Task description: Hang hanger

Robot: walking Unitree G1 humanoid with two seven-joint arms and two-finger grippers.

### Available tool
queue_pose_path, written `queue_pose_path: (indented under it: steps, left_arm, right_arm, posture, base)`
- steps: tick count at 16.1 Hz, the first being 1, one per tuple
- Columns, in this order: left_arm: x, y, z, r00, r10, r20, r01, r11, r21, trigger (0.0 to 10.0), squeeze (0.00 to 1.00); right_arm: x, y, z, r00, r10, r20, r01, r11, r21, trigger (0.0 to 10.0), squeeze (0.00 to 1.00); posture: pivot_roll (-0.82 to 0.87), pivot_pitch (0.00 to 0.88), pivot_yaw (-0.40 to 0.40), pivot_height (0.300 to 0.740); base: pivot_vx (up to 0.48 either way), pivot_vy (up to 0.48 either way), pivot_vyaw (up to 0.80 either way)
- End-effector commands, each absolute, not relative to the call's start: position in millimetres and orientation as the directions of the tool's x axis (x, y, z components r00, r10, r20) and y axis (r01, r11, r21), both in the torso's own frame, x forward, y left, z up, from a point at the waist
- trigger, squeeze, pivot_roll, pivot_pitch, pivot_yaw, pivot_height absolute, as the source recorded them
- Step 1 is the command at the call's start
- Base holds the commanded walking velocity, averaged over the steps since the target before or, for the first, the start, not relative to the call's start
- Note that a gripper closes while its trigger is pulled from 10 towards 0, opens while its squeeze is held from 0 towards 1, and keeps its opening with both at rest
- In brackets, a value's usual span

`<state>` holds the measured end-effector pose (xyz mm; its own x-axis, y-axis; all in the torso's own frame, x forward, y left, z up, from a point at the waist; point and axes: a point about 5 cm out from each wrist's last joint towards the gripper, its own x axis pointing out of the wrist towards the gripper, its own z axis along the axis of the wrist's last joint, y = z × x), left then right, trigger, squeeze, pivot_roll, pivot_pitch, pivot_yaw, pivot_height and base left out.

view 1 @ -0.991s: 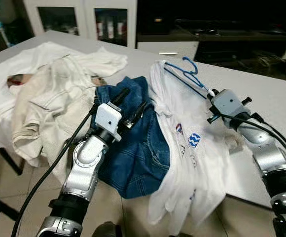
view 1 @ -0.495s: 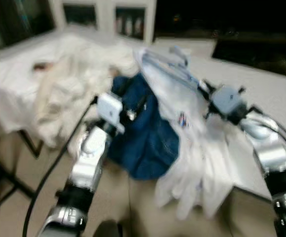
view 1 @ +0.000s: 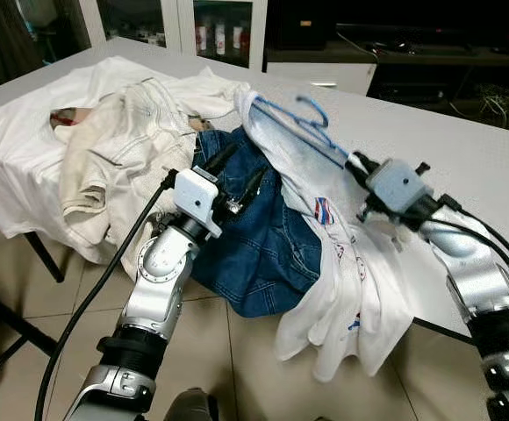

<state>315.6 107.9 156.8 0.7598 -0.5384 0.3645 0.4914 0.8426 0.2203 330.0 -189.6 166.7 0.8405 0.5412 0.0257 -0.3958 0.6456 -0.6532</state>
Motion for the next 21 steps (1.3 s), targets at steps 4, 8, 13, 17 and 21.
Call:
queue_pose_path:
  steps: [4, 8, 13, 17, 21]
  left_arm:
    - [327.2, 116.5, 167.6, 0.778, -0.488, 0.397, 0.446, 0.873, 0.200, 10.0, 0.00]
    - [332.5, 116.6, 166.5, 0.795, -0.468, 0.387, 0.433, 0.883, 0.179, 10.0, 0.00]
    - [336.1, 119.7, 164.5, 0.819, -0.413, 0.398, 0.410, 0.907, 0.097, 10.0, 0.44]
    - [343.4, 121.5, 167.8, 0.836, -0.381, 0.395, 0.390, 0.919, 0.061, 10.0, 0.00]
    - [348.2, 125.1, 166.7, 0.860, -0.341, 0.379, 0.358, 0.933, 0.028, 10.0, 0.00]
  right_arm:
    - [324.4, -202.7, 178.9, 0.815, 0.579, 0.005, -0.411, 0.585, -0.700, 10.0, 0.00]
    - [318.5, -205.1, 190.1, 0.765, 0.644, -0.004, -0.463, 0.545, -0.699, 10.0, 0.00]
    - [308.8, -196.1, 205.4, 0.685, 0.727, 0.045, -0.517, 0.529, -0.673, 10.0, 0.00]
    - [302.6, -189.7, 203.1, 0.653, 0.756, 0.036, -0.553, 0.509, -0.660, 10.0, 0.00]
    - [303.0, -195.0, 200.8, 0.679, 0.733, 0.034, -0.536, 0.528, -0.659, 10.0, 0.00]
  posture:
    - [0.07, 0.000, -0.038, 0.710]
    - [0.06, 0.000, -0.040, 0.710]
    - [0.06, 0.000, -0.052, 0.710]
    - [0.05, 0.000, -0.055, 0.710]
    - [0.05, 0.000, -0.048, 0.710]
  base:
    - [0.000, 0.000, 0.00]
    - [0.000, 0.000, 0.00]
    - [0.000, 0.000, 0.00]
    - [0.000, 0.000, 0.00]
    - [0.000, 0.000, 0.00]
